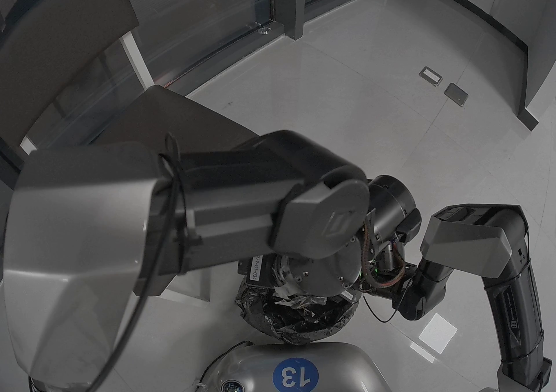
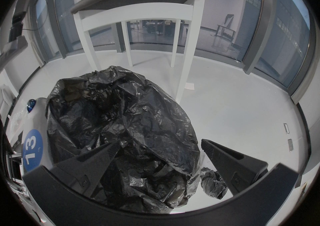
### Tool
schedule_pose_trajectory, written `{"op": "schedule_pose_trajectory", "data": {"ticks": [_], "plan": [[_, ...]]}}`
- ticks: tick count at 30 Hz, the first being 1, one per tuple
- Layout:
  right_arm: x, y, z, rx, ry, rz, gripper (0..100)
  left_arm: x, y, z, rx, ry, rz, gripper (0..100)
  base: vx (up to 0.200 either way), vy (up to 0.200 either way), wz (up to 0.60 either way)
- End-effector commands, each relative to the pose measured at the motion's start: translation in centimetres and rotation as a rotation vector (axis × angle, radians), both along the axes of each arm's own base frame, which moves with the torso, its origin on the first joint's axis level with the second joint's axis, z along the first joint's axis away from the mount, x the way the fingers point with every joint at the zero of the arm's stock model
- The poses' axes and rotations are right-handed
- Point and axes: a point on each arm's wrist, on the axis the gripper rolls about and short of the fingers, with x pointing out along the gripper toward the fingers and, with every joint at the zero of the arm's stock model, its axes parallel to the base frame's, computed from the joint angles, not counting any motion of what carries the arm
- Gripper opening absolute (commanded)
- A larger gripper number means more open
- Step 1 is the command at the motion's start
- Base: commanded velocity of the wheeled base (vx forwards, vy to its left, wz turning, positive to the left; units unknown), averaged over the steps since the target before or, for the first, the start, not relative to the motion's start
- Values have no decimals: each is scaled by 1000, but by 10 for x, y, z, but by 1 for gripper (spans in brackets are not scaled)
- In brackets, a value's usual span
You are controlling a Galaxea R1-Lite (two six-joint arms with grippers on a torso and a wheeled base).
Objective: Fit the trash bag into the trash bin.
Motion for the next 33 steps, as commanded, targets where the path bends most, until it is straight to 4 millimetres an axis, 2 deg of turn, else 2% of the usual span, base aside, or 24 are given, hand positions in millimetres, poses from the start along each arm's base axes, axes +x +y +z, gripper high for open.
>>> {"op": "schedule_pose_trajectory", "data": {"ticks": [1,8,9,19,25,30,33], "plan": [[1,5,-2,-12,-9,-7,100,-1,1,2,-3,-3,-2,100,0,0,0],[3,5,-2,-34,-19,-22,100,-1,1,2,-3,-4,0,100,0,0,0],[4,6,-2,-36,-22,-25,0,-1,1,2,-4,-5,0,100,0,0,0],[4,8,-2,-56,-37,-76,0,-1,1,2,-2,-6,0,100,0,0,0],[4,11,8,-34,-51,-79,0,-1,1,2,-5,-6,5,100,0,0,0],[11,11,46,18,-136,-92,0,-1,1,2,-5,-8,6,100,0,0,0],[18,9,59,38,-173,-105,0,-1,0,2,-6,-8,5,100,0,0,0]]}}
